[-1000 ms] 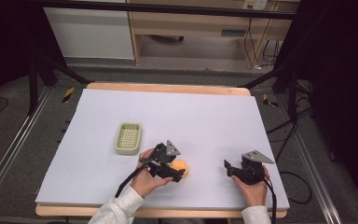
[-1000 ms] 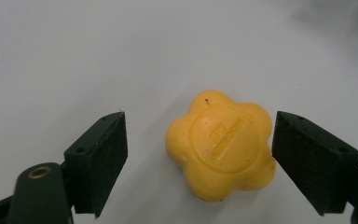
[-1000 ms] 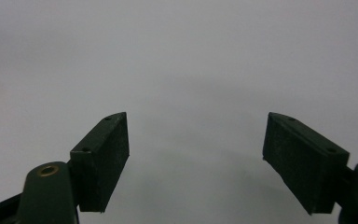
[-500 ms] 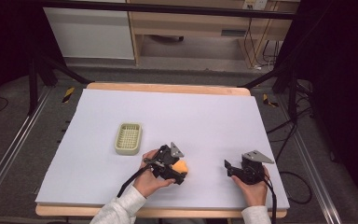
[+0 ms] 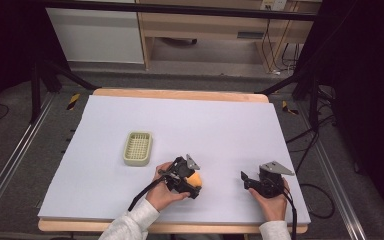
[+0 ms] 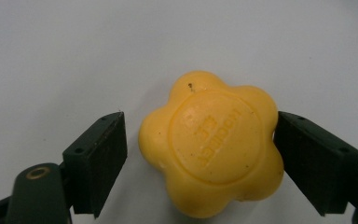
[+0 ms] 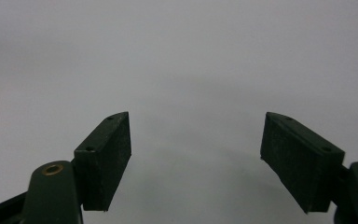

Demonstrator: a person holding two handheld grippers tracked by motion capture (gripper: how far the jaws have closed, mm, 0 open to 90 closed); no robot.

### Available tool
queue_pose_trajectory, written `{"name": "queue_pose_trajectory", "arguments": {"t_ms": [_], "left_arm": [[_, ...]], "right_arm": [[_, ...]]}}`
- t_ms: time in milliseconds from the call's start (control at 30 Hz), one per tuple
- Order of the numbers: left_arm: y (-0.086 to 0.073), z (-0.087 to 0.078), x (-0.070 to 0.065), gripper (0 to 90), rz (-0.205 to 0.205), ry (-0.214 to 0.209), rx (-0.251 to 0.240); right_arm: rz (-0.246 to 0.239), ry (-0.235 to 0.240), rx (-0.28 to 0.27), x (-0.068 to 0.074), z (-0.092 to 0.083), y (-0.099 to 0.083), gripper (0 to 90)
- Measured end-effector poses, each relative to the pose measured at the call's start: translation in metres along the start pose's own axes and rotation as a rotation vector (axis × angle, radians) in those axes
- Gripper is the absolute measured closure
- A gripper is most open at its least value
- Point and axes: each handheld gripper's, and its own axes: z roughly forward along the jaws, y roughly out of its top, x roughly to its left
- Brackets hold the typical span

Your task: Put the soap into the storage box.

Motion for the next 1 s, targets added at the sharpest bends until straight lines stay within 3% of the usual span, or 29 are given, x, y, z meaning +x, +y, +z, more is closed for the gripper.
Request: {"name": "queue_pose_trajectory", "arguments": {"t_ms": [300, 1000], "left_arm": [[0.0006, 0.0059, -0.0017, 24.1, -0.002, -0.006, 0.023], [0.0002, 0.0079, -0.0036, 26.3, -0.022, 0.006, 0.027]], "right_arm": [[-0.002, 0.006, -0.003, 0.0002, 0.0003, -0.0001, 26.4], [-0.003, 0.009, -0.003, 0.0001, 0.0003, 0.0001, 27.3]]}}
